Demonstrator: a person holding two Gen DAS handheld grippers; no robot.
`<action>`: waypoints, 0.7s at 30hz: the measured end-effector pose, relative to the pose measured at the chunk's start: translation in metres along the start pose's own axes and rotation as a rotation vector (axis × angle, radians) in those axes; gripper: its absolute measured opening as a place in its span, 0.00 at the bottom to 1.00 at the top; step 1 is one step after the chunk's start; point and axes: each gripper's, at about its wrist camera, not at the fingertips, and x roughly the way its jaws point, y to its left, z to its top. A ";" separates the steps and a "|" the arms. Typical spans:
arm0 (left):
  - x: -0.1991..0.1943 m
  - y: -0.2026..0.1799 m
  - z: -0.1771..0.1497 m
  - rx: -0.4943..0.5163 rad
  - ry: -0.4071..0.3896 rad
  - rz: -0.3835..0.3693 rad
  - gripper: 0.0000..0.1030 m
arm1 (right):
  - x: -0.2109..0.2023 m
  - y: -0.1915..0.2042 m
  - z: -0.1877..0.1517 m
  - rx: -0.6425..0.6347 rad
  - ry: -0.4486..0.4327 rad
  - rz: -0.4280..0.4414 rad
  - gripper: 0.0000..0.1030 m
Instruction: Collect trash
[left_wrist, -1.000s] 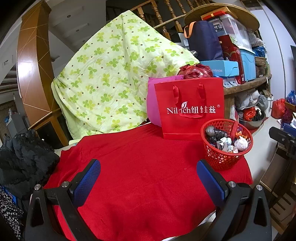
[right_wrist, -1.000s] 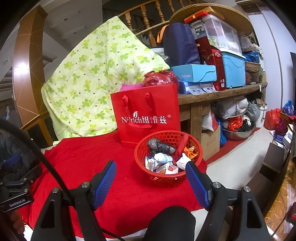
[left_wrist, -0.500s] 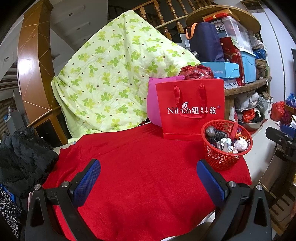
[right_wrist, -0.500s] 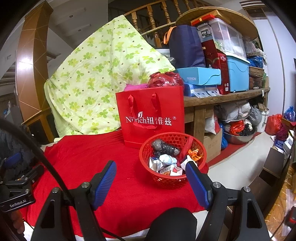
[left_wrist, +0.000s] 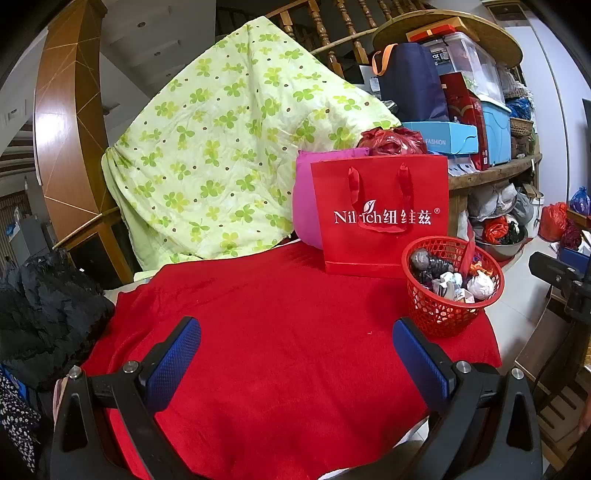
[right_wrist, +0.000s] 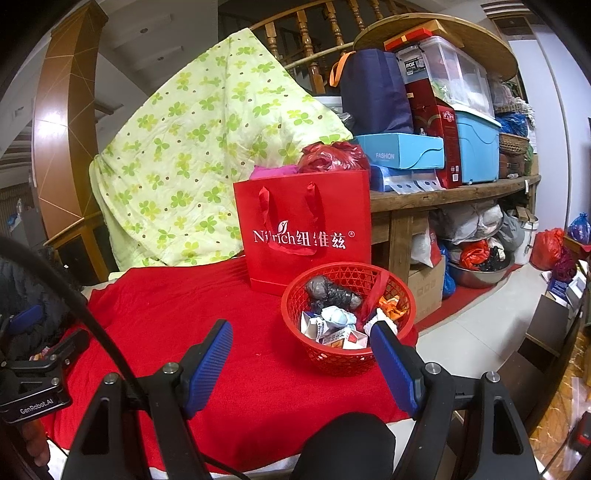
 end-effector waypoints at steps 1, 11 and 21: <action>0.000 -0.001 0.000 0.000 0.000 0.001 1.00 | 0.000 0.000 0.000 0.000 0.000 0.000 0.78; 0.002 0.004 -0.002 -0.009 0.003 0.002 1.00 | 0.001 0.003 0.000 -0.003 0.003 0.002 0.78; 0.003 0.009 -0.003 -0.023 0.009 0.002 1.00 | 0.000 0.013 -0.003 -0.011 0.006 0.002 0.78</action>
